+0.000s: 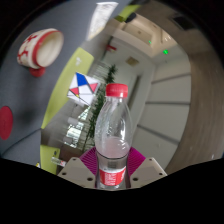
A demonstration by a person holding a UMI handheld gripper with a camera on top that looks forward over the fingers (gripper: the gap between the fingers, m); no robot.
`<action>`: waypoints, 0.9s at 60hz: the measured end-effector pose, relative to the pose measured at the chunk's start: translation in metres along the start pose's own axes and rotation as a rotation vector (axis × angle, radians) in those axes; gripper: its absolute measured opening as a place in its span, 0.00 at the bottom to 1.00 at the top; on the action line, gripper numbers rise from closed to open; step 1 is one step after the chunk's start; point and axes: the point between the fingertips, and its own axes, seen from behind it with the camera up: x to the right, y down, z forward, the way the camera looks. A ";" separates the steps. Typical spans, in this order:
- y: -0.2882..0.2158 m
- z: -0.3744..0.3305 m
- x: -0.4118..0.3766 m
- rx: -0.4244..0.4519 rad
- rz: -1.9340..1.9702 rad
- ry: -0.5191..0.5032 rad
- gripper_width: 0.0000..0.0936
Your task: Pour water
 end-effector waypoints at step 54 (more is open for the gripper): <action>0.005 -0.032 0.020 -0.124 1.283 -0.229 0.36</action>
